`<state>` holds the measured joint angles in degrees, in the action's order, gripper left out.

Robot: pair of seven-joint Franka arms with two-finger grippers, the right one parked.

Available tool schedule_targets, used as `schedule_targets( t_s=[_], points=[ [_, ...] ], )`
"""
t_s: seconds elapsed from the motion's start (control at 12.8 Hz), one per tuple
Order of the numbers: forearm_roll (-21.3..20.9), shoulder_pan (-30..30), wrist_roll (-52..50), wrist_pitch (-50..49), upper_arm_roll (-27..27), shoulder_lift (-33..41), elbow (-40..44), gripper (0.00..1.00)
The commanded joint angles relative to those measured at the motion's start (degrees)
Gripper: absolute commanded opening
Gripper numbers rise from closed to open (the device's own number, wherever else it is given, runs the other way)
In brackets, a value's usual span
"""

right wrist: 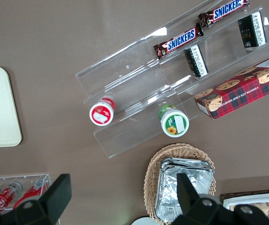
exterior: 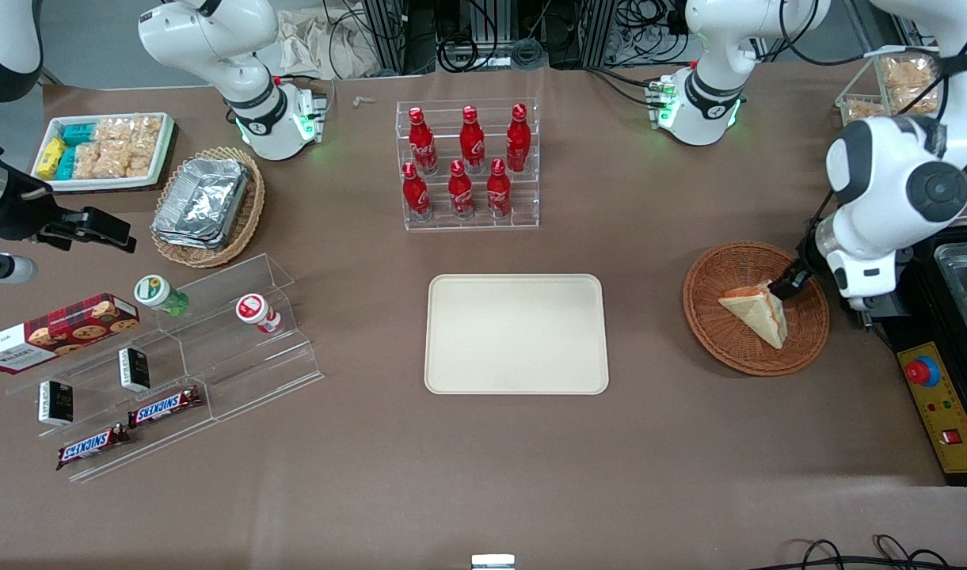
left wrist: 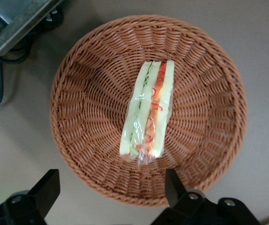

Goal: Place sandwich from basket to tray
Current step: 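Close the left gripper on the wrapped sandwich's edge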

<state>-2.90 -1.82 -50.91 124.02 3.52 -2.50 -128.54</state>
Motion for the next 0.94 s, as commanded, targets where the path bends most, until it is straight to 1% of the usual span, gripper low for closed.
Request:
schedule_targets(
  t_s=[0.0, 0.16, 0.63, 0.7, 0.78, 0.86],
  points=[
    [-1.7, 0.0, -2.6, 3.5, 0.4, -4.0, -0.4, 1.00],
    [-2.3, -0.1, -2.6, 6.4, 0.5, -7.3, -0.4, 1.00],
    [-2.2, -0.1, -2.6, 10.6, 0.6, -12.4, -0.4, 1.00],
    [-2.2, 0.0, -2.6, 11.4, 0.5, -13.2, -0.3, 0.93],
    [-2.2, -0.1, -2.6, 12.6, 0.6, -13.6, -0.3, 0.67],
    [-2.1, 0.0, -2.6, 13.2, 0.5, -14.5, 0.0, 0.44]
  ],
)
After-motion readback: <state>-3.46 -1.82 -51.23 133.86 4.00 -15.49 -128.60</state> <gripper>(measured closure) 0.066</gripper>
